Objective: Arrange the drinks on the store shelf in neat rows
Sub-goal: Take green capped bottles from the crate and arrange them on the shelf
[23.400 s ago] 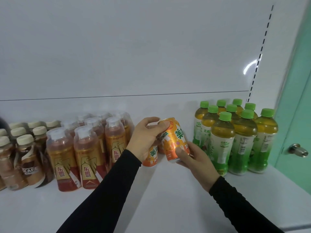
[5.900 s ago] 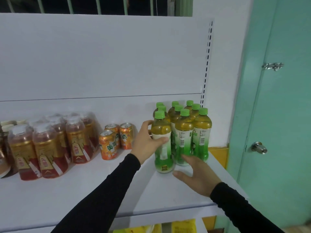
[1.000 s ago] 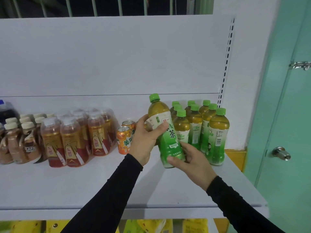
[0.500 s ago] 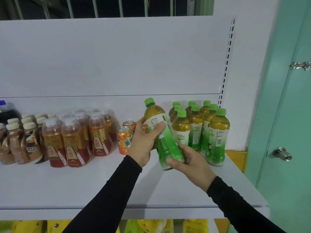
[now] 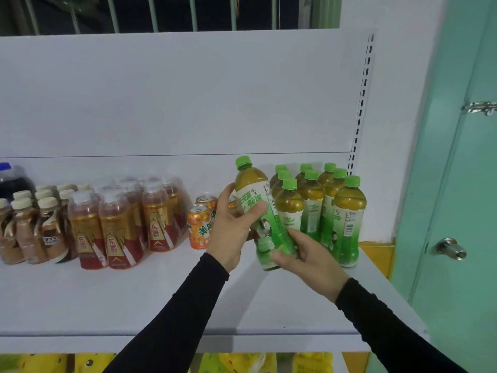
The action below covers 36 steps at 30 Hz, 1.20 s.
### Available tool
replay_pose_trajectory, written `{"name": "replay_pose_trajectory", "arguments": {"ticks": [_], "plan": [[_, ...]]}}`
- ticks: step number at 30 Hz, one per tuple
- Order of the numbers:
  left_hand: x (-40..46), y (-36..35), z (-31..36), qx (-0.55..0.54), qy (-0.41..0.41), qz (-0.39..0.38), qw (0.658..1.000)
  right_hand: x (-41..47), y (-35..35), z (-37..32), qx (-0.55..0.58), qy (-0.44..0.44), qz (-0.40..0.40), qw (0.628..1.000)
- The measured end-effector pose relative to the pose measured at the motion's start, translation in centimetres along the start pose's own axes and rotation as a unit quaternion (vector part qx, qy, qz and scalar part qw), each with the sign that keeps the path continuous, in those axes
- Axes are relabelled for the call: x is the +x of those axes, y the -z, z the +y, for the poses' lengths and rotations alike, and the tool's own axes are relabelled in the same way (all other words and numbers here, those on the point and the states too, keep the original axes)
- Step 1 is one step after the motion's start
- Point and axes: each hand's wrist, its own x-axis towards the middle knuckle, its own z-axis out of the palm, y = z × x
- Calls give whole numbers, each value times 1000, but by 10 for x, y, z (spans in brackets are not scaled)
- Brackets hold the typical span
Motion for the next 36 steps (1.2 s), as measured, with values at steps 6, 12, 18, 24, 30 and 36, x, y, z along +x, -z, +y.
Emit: {"name": "replay_pose_trajectory", "arguments": {"ticks": [6,12,18,24,30,36], "plan": [[1,0,5,55,-41,28,997,3,0,-5,115,9,-1,993],[4,7,8,48,-28,30,998,3,2,-3,277,-42,-60,958],[-5,4,7,42,6,-22,999,5,-2,3,344,-64,-73,934],[-5,2,4,32,-12,30,999,2,1,-12,109,-28,-52,992],[-1,6,4,41,-12,38,998,1,-1,-8,105,-19,-49,993],[-1,8,3,118,-4,-28,993,3,-7,-4,60,10,-15,998]]}}
